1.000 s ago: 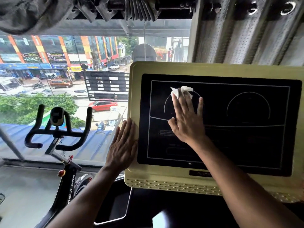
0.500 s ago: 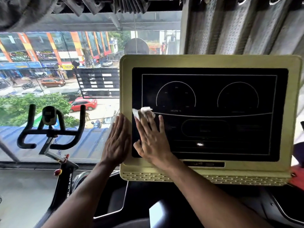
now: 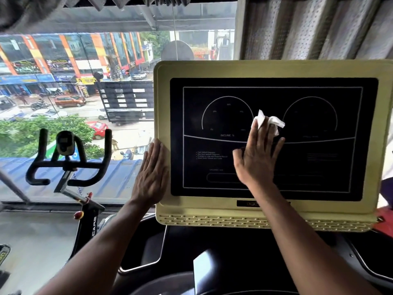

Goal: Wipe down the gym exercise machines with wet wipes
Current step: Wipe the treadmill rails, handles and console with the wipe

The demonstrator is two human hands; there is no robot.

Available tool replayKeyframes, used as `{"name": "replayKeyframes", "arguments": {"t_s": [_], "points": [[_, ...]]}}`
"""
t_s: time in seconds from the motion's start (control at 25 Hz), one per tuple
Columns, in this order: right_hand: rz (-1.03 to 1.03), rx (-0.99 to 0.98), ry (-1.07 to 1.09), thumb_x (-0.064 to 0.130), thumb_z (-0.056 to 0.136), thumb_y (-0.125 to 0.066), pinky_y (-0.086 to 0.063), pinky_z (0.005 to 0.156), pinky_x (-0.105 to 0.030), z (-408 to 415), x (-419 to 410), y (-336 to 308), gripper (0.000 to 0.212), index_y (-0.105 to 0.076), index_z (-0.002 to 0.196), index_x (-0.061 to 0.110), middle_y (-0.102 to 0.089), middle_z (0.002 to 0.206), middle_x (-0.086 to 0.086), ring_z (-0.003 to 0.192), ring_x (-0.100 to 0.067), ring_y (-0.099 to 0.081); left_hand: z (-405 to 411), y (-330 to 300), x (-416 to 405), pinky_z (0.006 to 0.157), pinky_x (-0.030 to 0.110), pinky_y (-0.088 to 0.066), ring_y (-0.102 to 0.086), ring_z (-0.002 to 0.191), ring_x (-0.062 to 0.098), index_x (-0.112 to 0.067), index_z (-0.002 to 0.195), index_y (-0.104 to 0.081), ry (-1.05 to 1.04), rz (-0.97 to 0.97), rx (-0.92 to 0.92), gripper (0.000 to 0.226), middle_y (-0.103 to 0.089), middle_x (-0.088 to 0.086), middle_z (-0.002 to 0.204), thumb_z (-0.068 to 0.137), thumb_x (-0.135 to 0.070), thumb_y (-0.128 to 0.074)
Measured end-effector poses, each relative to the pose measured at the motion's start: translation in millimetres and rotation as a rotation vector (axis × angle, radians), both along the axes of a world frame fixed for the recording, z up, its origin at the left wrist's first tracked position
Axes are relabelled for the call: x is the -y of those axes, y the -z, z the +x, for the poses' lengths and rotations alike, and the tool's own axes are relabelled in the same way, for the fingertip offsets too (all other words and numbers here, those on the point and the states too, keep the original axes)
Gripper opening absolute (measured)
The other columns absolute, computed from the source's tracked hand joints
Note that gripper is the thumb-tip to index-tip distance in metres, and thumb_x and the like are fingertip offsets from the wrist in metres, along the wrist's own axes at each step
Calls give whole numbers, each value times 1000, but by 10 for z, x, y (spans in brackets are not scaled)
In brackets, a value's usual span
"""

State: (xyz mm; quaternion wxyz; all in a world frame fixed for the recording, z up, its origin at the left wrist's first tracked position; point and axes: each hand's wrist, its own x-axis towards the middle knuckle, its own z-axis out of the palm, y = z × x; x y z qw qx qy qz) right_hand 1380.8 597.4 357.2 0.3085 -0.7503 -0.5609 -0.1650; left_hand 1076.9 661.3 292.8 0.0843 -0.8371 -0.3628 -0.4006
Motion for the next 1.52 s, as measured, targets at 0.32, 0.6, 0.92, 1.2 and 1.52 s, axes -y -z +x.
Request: {"name": "replayKeyframes", "arguments": {"t_s": [0.32, 0.6, 0.92, 1.2, 1.52], "points": [[-26, 157, -257, 47, 87, -52, -4, 124, -63, -1097, -19, 257, 95, -12, 162, 4, 2, 170, -19, 157, -37, 8, -363, -506, -398, 130, 50, -13, -16, 159, 31, -4, 161, -28, 66, 160, -340, 57, -19, 14, 171, 109, -23, -38], [-128, 245, -250, 61, 88, -46, -1, 119, -70, -1452, -57, 253, 98, -12, 162, 6, 5, 169, -19, 156, -38, 9, 46, -1703, -903, 129, 52, -14, -14, 160, 28, -5, 163, -25, 27, 386, -451, 55, -19, 15, 171, 113, -25, -36], [-111, 268, -285, 60, 101, -34, -6, 118, -71, -1311, 15, 463, 81, -8, 164, 16, 6, 172, -6, 158, -25, 5, 222, -1671, -928, 130, 47, -6, -10, 161, 26, -10, 165, -20, -43, 385, -444, 60, -15, 10, 172, 111, -32, -35], [-69, -10, 111, 56, 103, -20, -1, 119, -71, 94, 321, 494, 76, 5, 163, 18, 10, 171, -8, 158, -25, 7, 575, -1094, -436, 129, 52, -14, -9, 161, 23, -9, 165, -20, -15, 331, -439, 62, -13, 8, 173, 110, -32, -38], [-133, 158, -340, 54, 99, -43, -7, 120, -68, -1233, 384, 816, 84, -11, 163, 10, 6, 171, -10, 158, -31, 6, 656, -1069, -425, 130, 49, -9, -7, 161, 24, -8, 164, -23, -25, 304, -323, 61, -14, 10, 173, 110, -23, -48]]}}
